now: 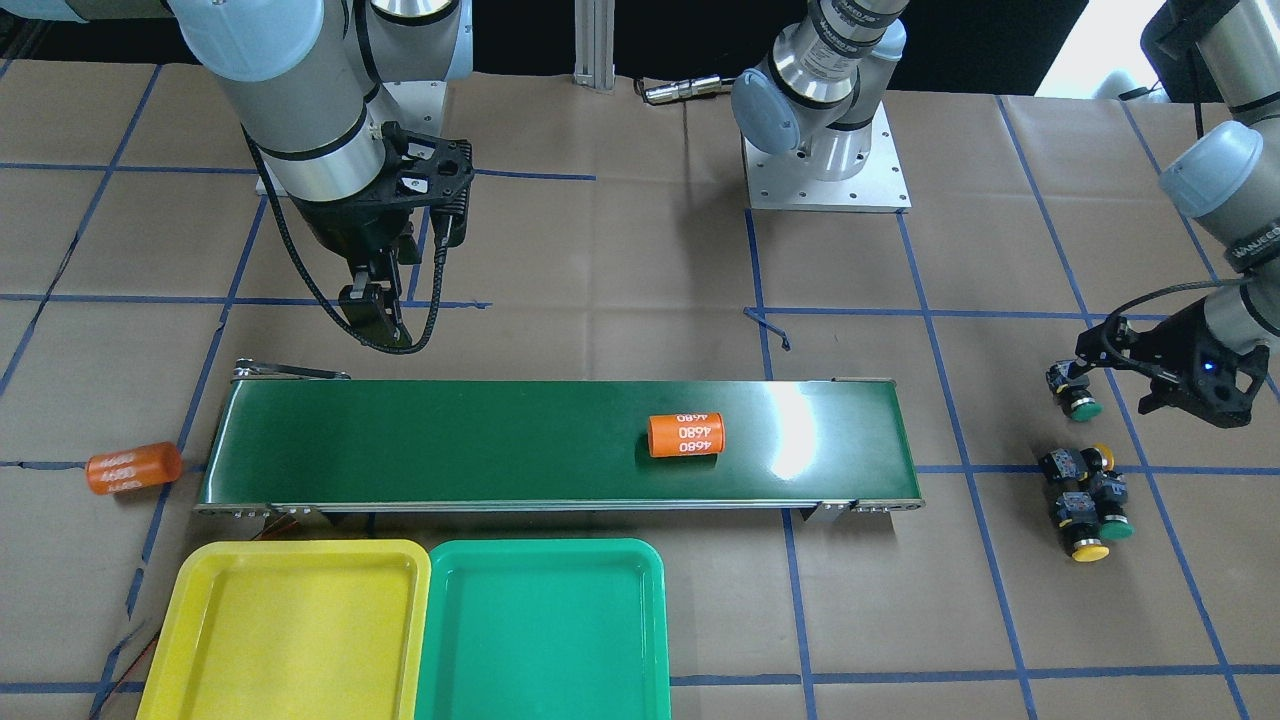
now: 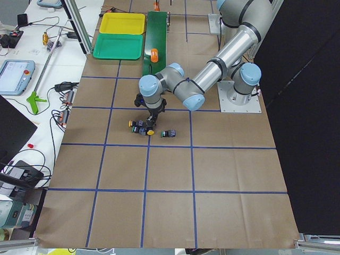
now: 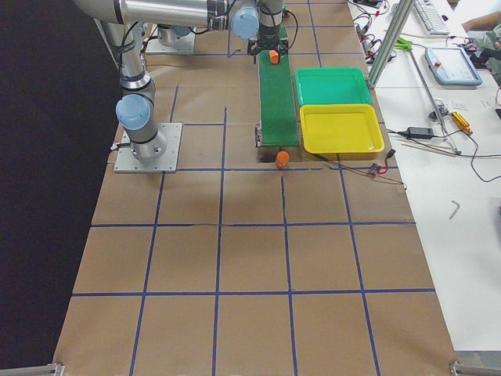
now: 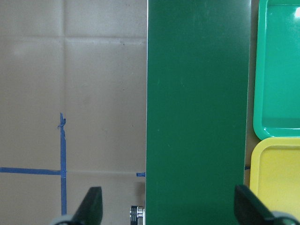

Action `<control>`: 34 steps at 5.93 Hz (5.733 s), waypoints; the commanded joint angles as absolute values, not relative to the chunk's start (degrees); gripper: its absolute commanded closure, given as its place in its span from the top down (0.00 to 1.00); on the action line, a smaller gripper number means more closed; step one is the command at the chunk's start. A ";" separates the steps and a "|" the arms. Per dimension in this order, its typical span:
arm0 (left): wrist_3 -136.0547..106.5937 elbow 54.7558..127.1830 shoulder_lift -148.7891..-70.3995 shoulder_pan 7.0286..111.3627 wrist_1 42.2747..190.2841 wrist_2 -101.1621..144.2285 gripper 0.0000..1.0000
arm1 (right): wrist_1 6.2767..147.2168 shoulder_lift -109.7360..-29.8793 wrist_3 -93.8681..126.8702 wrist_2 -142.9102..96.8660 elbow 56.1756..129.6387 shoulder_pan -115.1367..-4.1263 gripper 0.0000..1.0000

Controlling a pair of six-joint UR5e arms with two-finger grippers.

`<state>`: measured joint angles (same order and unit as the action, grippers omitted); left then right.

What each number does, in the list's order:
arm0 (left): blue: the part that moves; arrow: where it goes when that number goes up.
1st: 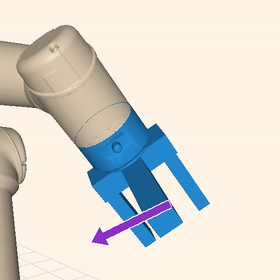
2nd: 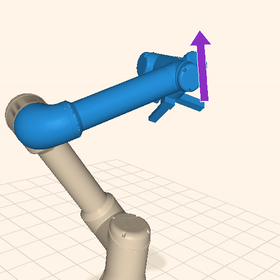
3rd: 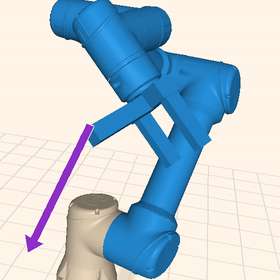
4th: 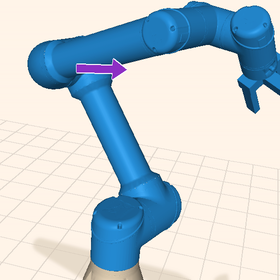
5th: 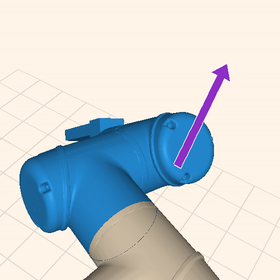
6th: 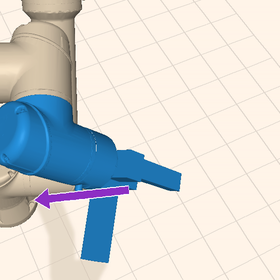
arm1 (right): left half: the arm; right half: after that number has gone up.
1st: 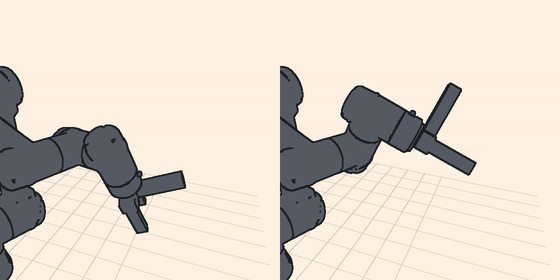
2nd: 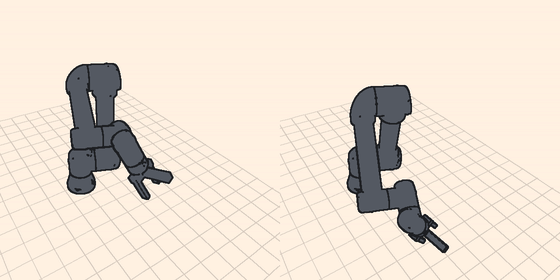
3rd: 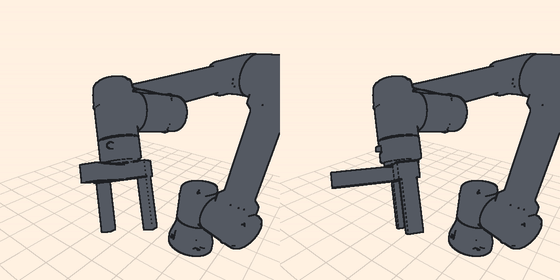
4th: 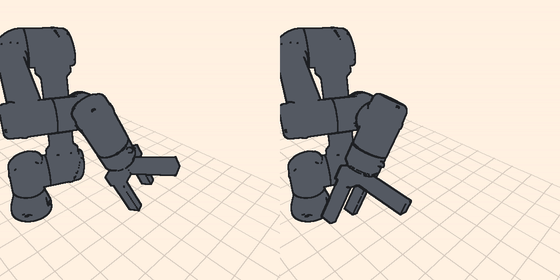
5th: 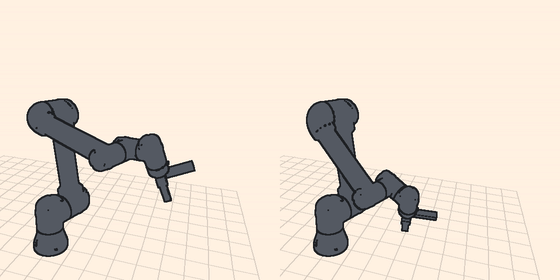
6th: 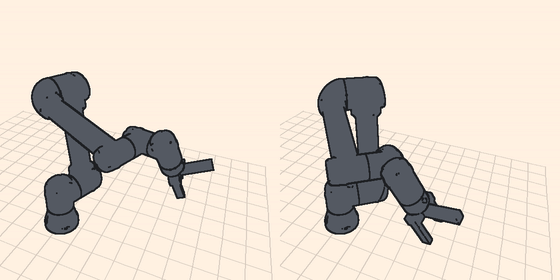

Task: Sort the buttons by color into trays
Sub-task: 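Grasp the green-capped push button with the left gripper, then place the green-capped button on the belt and open the left gripper, then move the left gripper back to a yellow-capped push button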

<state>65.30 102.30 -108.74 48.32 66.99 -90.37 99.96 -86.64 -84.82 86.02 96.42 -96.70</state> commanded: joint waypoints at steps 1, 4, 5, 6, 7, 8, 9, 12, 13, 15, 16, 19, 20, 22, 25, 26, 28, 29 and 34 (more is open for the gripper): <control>61.63 106.49 -112.31 44.04 60.77 -90.70 0.98 | 100.11 -86.57 -84.64 86.04 96.42 -96.77 1.00; 59.07 109.42 -113.82 44.12 56.85 -90.79 0.91 | 100.11 -86.48 -84.73 86.13 96.42 -96.77 1.00; 59.15 109.60 -113.56 44.12 58.00 -90.88 0.69 | 100.11 -86.48 -84.73 86.13 96.42 -96.77 1.00; 59.41 109.69 -113.03 44.12 58.53 -90.97 0.29 | 100.11 -86.48 -84.73 86.13 96.42 -96.77 1.00; 59.59 109.34 -112.68 44.12 59.14 -91.05 0.04 | 100.11 -86.48 -84.73 86.13 96.42 -96.77 1.00; 59.85 107.86 -112.07 44.56 61.85 -90.97 0.00 | 100.19 -86.48 -84.73 86.13 96.42 -96.77 1.00; 60.38 104.80 -110.15 45.60 65.79 -90.62 0.00 | 100.20 -86.48 -84.81 86.13 96.42 -96.77 1.00; 69.39 98.09 -104.60 65.15 77.43 -93.60 0.00 | 100.20 -86.48 -84.73 86.13 96.42 -96.77 1.00; 72.57 97.91 -105.11 72.52 76.39 -93.69 0.00 | 100.20 -86.48 -84.90 86.13 96.42 -96.77 1.00; 87.78 98.78 -103.72 81.01 75.77 -93.43 0.00 | 100.28 -86.48 -84.90 86.13 96.42 -96.68 1.00; 93.37 99.40 -104.84 82.86 74.80 -93.69 0.00 | 100.28 -86.48 -84.99 86.22 96.33 -96.68 1.00; 96.57 101.41 -106.43 86.57 69.20 -93.78 0.02 | 100.90 -86.48 -84.90 86.13 96.33 -96.68 1.00; 96.68 103.69 -106.44 86.66 65.69 -93.78 0.03 | 100.90 -86.48 -84.90 86.13 96.42 -96.68 1.00; 96.06 104.33 -106.35 85.96 64.16 -93.52 0.97 | 100.90 -86.40 -84.90 86.13 96.42 -96.68 1.00; 94.57 104.94 -104.77 73.70 64.34 -91.69 0.98 | 100.90 -86.40 -84.99 86.13 96.42 -96.68 1.00; 95.01 103.98 -105.37 68.78 64.07 -91.06 0.98 | 100.99 -86.40 -84.90 86.13 96.50 -96.68 1.00; 94.48 104.24 -108.96 60.86 53.23 -90.88 0.98 | 100.99 -86.48 -84.64 86.22 96.50 -96.68 1.00; 92.74 103.80 -111.25 56.73 52.83 -87.31 0.98 | 100.99 -86.48 -84.55 86.66 96.42 -96.68 1.00; 96.51 103.45 -117.24 55.02 53.53 -89.38 0.96 | 106.32 -82.29 -78.77 87.71 95.72 -100.27 1.00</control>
